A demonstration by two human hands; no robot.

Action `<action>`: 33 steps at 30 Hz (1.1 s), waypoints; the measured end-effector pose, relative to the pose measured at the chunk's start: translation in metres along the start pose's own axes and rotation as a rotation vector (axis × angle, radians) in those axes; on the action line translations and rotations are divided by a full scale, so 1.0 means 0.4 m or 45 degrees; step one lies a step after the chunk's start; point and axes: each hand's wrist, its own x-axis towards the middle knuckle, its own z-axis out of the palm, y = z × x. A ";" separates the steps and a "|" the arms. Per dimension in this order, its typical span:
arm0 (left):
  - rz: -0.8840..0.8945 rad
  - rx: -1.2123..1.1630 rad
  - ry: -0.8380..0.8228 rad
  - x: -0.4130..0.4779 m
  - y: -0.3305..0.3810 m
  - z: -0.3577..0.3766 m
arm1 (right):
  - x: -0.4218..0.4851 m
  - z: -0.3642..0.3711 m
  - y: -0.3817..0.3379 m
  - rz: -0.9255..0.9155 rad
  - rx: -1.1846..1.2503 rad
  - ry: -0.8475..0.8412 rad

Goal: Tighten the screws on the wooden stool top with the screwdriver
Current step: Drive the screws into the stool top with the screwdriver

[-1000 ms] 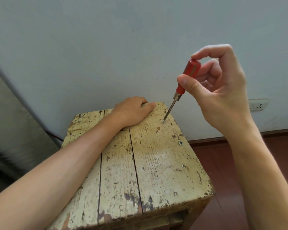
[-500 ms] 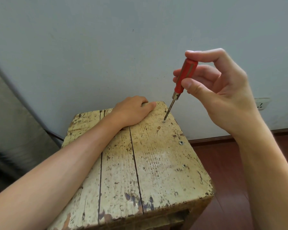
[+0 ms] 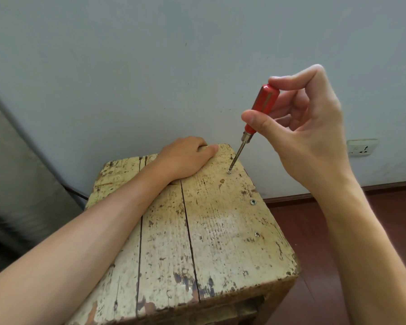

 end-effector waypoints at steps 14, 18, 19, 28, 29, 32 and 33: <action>-0.002 0.011 0.000 -0.001 0.001 -0.001 | 0.010 -0.017 0.006 -0.037 0.211 -0.144; -0.002 0.016 -0.001 -0.002 0.002 -0.002 | 0.012 0.014 0.007 -0.115 0.038 -0.042; -0.002 0.018 -0.001 -0.002 0.002 -0.001 | 0.011 0.018 0.010 -0.119 0.027 -0.020; 0.000 0.003 0.000 -0.001 -0.001 0.000 | 0.011 -0.012 0.037 -0.067 0.124 -0.168; -0.003 0.002 0.001 -0.001 -0.002 0.000 | 0.012 -0.025 0.038 -0.052 0.165 -0.228; -0.007 0.005 0.003 0.000 -0.002 0.000 | 0.013 -0.044 0.037 -0.028 0.196 -0.308; -0.008 0.004 0.002 0.000 -0.002 0.000 | 0.012 -0.044 0.036 -0.025 0.198 -0.305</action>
